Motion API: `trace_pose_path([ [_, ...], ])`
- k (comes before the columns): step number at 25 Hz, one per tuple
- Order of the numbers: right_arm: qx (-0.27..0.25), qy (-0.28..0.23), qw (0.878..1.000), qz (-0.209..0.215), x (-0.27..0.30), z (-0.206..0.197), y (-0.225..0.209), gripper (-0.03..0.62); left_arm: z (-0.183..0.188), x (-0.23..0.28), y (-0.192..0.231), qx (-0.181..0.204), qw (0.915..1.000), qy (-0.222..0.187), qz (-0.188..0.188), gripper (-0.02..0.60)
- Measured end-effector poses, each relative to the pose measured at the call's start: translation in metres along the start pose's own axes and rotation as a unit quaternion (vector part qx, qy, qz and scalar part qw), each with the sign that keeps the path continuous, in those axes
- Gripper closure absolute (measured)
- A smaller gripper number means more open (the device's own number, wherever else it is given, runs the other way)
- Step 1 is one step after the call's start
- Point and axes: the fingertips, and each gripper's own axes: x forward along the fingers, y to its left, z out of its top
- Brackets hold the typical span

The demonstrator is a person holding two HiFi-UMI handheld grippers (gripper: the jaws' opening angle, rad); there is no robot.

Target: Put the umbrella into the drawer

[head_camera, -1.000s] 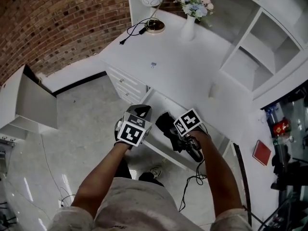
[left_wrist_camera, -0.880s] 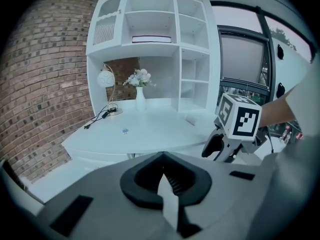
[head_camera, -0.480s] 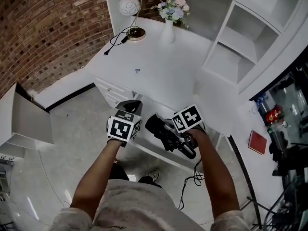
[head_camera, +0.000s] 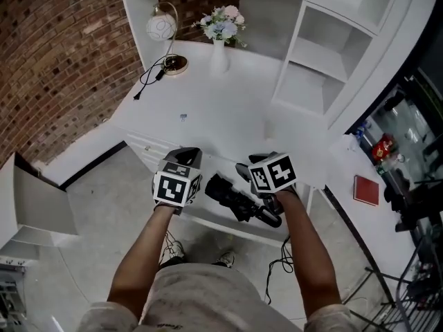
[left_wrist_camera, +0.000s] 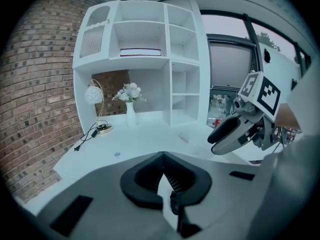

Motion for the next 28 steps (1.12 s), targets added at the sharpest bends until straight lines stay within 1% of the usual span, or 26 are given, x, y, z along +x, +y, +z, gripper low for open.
trace_pose_path([
  [4, 0.002, -0.018, 0.999, -0.032, -0.011, 0.011, 0.001, 0.396, 0.012, -0.006, 0.01, 0.002, 0.9998, -0.015, -0.012, 0.584],
  [6, 0.009, -0.03, 0.998, -0.049, -0.014, 0.016, 0.003, 0.425, 0.013, -0.01, 0.017, 0.007, 0.9996, -0.02, -0.018, 0.584],
  [8, 0.019, -0.043, 0.997, -0.063, -0.018, 0.022, 0.006, 0.433, 0.011, -0.012, 0.024, 0.009, 0.9994, -0.023, -0.024, 0.585],
  [14, 0.045, -0.075, 0.992, -0.095, -0.028, 0.033, 0.018, 0.433, 0.015, -0.02, 0.042, 0.019, 0.9984, -0.034, -0.041, 0.584],
  [15, 0.05, -0.081, 0.99, -0.103, -0.03, 0.034, 0.019, 0.433, 0.017, -0.021, 0.043, 0.02, 0.9981, -0.037, -0.044, 0.584],
  [17, 0.059, -0.099, 0.985, -0.124, -0.037, 0.037, 0.02, 0.475, 0.02, -0.023, 0.045, 0.023, 0.9976, -0.044, -0.048, 0.584],
  [18, 0.064, -0.109, 0.983, -0.133, -0.04, 0.039, 0.02, 0.485, 0.021, -0.023, 0.047, 0.024, 0.9973, -0.048, -0.05, 0.584],
  [24, 0.088, -0.147, 0.973, -0.156, -0.057, 0.046, 0.026, 0.485, 0.03, -0.027, 0.044, 0.027, 0.9951, -0.064, -0.07, 0.584],
  [27, 0.101, -0.173, 0.965, -0.167, -0.066, 0.048, 0.027, 0.487, 0.032, -0.03, 0.043, 0.035, 0.9944, -0.067, -0.074, 0.584],
  [28, 0.103, -0.183, 0.962, -0.172, -0.069, 0.05, 0.027, 0.512, 0.033, -0.031, 0.044, 0.038, 0.9944, -0.066, -0.073, 0.584],
])
